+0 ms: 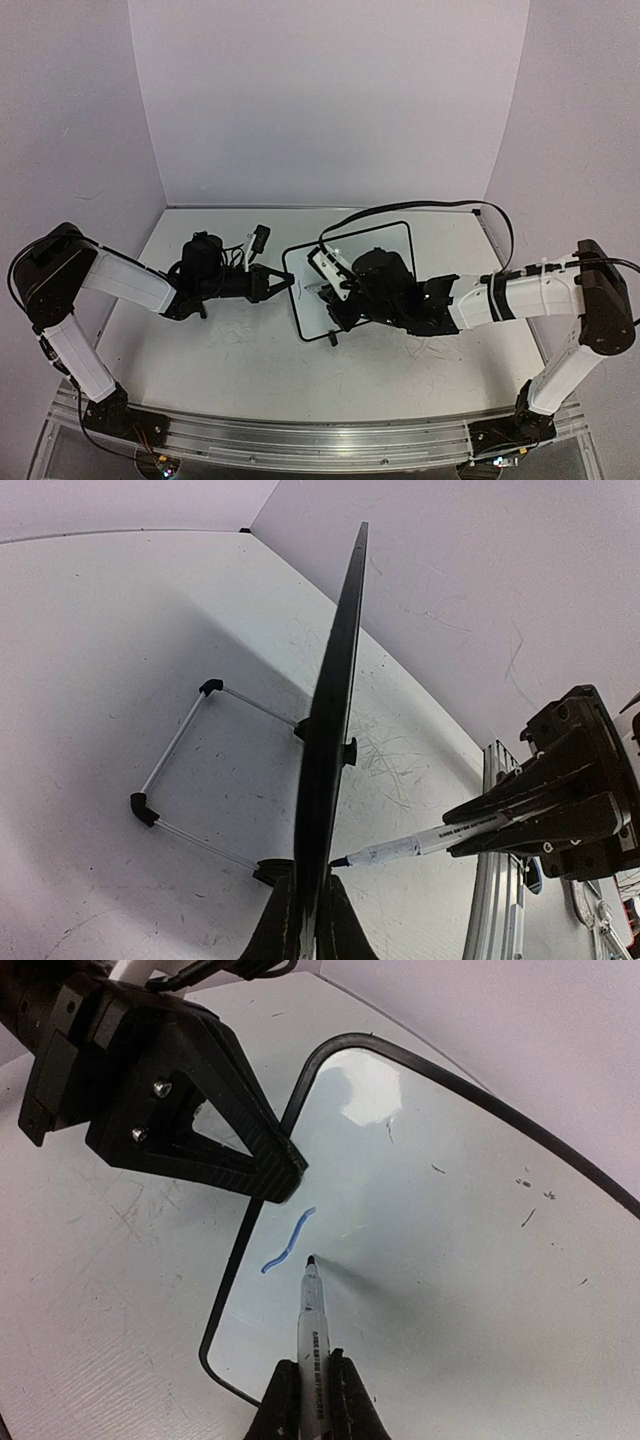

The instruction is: Write a sentence on the whiteboard

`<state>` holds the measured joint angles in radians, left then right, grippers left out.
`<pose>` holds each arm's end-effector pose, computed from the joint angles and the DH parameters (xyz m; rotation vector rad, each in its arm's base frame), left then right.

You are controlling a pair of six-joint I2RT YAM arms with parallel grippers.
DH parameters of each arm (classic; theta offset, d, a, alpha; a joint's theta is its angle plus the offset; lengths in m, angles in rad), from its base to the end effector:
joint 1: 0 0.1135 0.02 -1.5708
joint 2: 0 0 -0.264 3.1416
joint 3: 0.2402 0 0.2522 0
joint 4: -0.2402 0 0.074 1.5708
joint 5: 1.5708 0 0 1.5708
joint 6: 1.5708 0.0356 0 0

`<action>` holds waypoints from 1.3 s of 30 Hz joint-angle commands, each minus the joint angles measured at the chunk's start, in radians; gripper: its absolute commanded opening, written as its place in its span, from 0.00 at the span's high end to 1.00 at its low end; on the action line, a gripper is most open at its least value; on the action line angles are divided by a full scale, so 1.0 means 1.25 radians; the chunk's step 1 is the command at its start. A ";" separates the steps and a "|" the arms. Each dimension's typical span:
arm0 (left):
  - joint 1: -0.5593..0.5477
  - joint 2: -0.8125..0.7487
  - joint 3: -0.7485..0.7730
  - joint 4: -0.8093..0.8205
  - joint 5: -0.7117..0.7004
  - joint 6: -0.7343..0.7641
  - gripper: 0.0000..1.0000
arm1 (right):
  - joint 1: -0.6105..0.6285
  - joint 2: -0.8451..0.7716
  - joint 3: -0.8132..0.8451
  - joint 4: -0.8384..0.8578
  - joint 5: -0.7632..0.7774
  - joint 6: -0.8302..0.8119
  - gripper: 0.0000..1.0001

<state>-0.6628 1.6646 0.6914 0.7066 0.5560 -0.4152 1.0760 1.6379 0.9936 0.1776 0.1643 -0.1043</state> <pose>0.2507 -0.2195 0.1801 0.6603 1.8764 -1.2377 0.1794 0.3203 0.2286 -1.0579 1.7670 0.4418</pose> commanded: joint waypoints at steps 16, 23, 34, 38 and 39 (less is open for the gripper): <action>0.002 -0.021 -0.008 -0.023 -0.005 0.014 1.00 | -0.002 0.014 0.019 0.048 0.054 0.004 1.00; 0.003 -0.020 -0.008 -0.024 -0.004 0.014 1.00 | -0.002 0.019 0.019 0.044 0.050 0.006 1.00; 0.002 -0.024 -0.009 -0.024 -0.006 0.014 1.00 | 0.001 0.026 0.011 0.035 0.025 0.018 1.00; 0.003 -0.028 -0.012 -0.024 -0.008 0.014 1.00 | 0.005 0.031 0.015 0.033 0.018 0.021 1.00; 0.002 -0.029 -0.013 -0.025 -0.009 0.015 1.00 | 0.006 0.033 0.015 0.032 0.017 0.022 1.00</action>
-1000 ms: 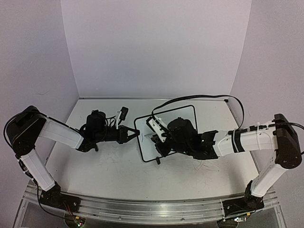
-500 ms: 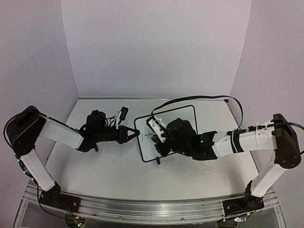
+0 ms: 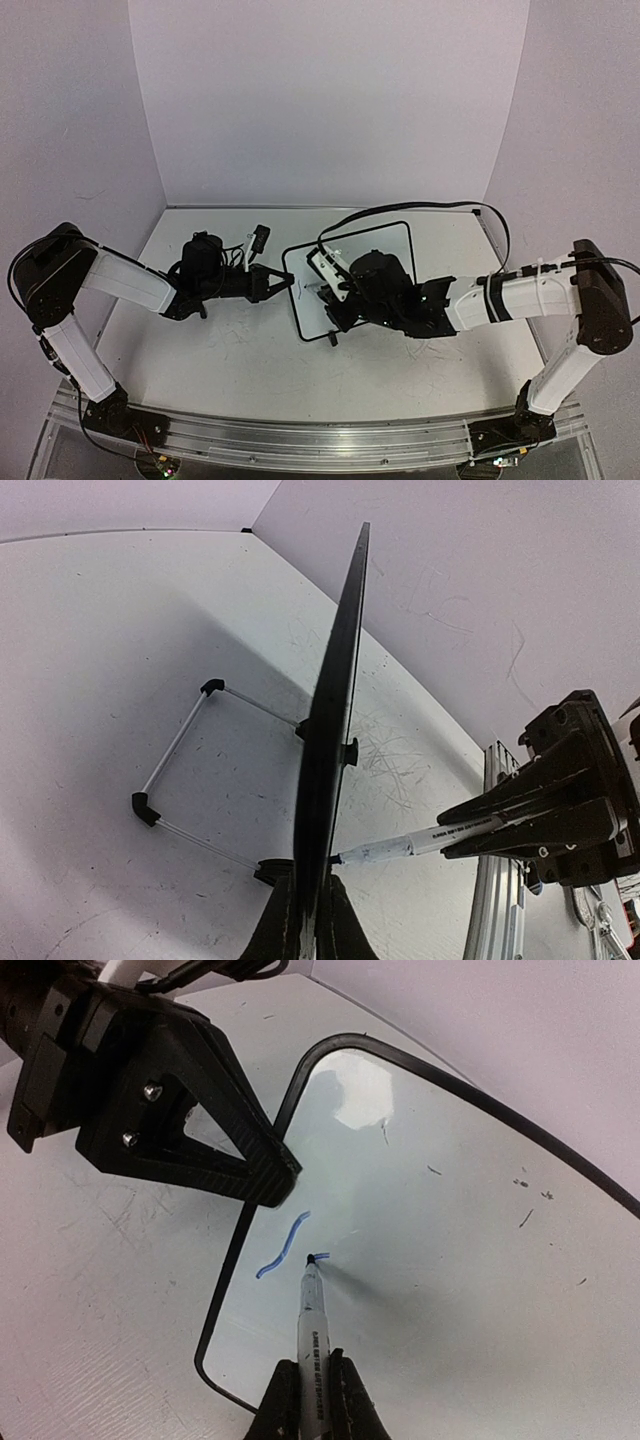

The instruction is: Write a sentence on the whiteboard

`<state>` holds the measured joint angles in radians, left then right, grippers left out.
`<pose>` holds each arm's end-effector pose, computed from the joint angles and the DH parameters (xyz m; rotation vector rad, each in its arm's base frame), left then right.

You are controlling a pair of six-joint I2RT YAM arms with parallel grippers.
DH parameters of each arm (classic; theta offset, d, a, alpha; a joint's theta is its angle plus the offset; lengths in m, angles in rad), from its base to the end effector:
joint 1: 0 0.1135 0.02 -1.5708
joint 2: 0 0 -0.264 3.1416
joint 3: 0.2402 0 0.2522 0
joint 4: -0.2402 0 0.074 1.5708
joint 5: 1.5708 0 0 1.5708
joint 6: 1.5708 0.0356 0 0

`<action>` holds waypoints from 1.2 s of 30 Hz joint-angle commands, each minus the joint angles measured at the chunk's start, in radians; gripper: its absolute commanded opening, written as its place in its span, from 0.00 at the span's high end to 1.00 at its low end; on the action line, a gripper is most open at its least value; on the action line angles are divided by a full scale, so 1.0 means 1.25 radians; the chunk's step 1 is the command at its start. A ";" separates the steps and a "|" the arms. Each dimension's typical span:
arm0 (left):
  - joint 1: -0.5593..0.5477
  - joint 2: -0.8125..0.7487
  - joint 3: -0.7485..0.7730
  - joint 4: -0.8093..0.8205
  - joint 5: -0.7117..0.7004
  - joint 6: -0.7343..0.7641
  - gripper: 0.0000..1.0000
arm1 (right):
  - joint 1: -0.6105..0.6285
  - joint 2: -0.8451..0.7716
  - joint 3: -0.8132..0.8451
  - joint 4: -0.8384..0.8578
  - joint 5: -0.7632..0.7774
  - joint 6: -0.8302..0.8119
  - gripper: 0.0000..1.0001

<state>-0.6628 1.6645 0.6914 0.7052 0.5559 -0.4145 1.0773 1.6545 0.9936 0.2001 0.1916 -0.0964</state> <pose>0.2507 -0.2195 0.1800 0.6607 1.8774 -1.2371 0.1812 0.3225 0.2251 -1.0310 1.7704 0.4239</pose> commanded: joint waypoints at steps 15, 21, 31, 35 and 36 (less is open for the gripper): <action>0.002 -0.033 -0.016 -0.024 -0.011 0.015 1.00 | 0.009 0.030 0.026 0.011 0.006 0.025 1.00; 0.002 -0.035 -0.017 -0.025 -0.012 0.015 1.00 | 0.009 0.016 0.011 0.010 0.043 0.032 1.00; 0.003 -0.035 -0.017 -0.027 -0.012 0.015 1.00 | 0.009 0.001 -0.012 0.004 0.057 0.040 1.00; 0.003 -0.035 -0.017 -0.027 -0.012 0.015 1.00 | 0.009 -0.003 -0.019 0.003 0.063 0.041 1.00; 0.003 -0.035 -0.017 -0.028 -0.012 0.015 1.00 | 0.009 -0.005 -0.021 0.002 0.063 0.041 1.00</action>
<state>-0.6628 1.6596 0.6895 0.6975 0.5468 -0.4139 1.0950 1.6756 0.9840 0.2023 0.2076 -0.0618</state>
